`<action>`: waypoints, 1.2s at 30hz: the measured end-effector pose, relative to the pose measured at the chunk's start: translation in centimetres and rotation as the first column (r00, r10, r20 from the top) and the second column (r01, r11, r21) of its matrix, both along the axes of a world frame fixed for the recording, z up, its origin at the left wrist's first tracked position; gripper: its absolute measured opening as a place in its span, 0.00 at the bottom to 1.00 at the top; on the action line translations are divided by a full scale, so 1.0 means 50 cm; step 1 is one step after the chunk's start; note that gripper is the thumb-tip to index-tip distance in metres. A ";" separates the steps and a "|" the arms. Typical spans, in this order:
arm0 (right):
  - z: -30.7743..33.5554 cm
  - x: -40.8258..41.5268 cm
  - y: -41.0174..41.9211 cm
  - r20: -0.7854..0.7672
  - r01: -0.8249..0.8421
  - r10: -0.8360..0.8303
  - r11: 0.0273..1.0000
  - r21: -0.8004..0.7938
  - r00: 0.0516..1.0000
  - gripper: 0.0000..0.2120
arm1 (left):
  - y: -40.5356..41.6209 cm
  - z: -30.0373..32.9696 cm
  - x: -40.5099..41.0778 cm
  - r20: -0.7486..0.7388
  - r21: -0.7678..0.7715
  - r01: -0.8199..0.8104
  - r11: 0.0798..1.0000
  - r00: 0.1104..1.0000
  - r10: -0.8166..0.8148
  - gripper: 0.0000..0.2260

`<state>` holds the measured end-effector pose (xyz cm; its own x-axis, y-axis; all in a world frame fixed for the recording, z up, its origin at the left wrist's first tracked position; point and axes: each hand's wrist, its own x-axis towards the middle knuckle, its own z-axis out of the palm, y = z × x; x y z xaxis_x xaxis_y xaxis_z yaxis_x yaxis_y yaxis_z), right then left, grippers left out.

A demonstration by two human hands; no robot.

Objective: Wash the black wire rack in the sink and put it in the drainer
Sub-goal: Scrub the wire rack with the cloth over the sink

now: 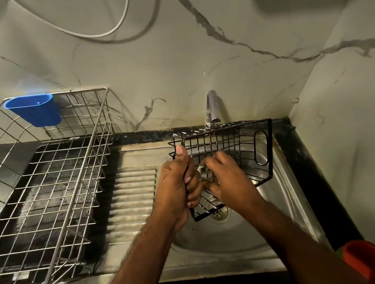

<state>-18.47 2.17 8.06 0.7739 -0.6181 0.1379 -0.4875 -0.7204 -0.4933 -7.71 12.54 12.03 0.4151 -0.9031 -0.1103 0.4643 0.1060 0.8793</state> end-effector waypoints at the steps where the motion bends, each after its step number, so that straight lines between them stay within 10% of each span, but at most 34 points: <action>1: 0.003 0.001 0.002 -0.011 -0.037 0.037 0.998 -0.055 0.999 0.20 | 0.000 -0.001 0.000 -0.002 -0.004 0.005 1.000 1.000 -0.005 0.25; 9: -0.011 0.002 -0.003 -0.096 -0.281 0.281 0.960 0.014 0.955 0.05 | 0.000 -0.003 -0.004 0.015 -0.041 0.049 0.998 0.999 -0.048 0.25; 14: -0.013 -0.023 -0.071 -0.051 0.026 -0.018 0.986 0.163 0.999 0.06 | 0.003 0.002 0.017 -0.021 -0.031 0.054 0.998 0.998 -0.055 0.27; 19: -0.059 -0.071 -0.154 -0.146 0.300 -0.300 0.954 -0.021 0.943 0.08 | 0.004 0.000 0.021 -0.036 -0.023 0.046 0.999 0.998 -0.047 0.26; 24: -0.035 -0.023 -0.144 -0.399 0.264 -0.163 0.941 0.213 0.902 0.16 | -0.003 -0.007 0.011 0.005 -0.005 0.060 0.998 0.998 -0.060 0.27; 31: 0.016 -0.026 -0.031 0.196 -0.046 -0.061 0.866 0.497 0.979 0.06 | -0.004 -0.009 0.013 -0.027 0.053 0.015 0.999 1.000 -0.013 0.25; 36: 0.037 -0.061 -0.082 0.304 0.260 -0.340 0.926 0.272 0.890 0.14 | -0.004 -0.013 0.021 0.009 0.131 0.010 0.991 1.000 -0.011 0.25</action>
<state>-21.51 -1.95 9.91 0.4764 -0.8578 0.1928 -0.4372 -0.4214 -0.7945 -6.64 12.35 11.36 0.4071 -0.8856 -0.2235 0.4562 -0.0149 0.8898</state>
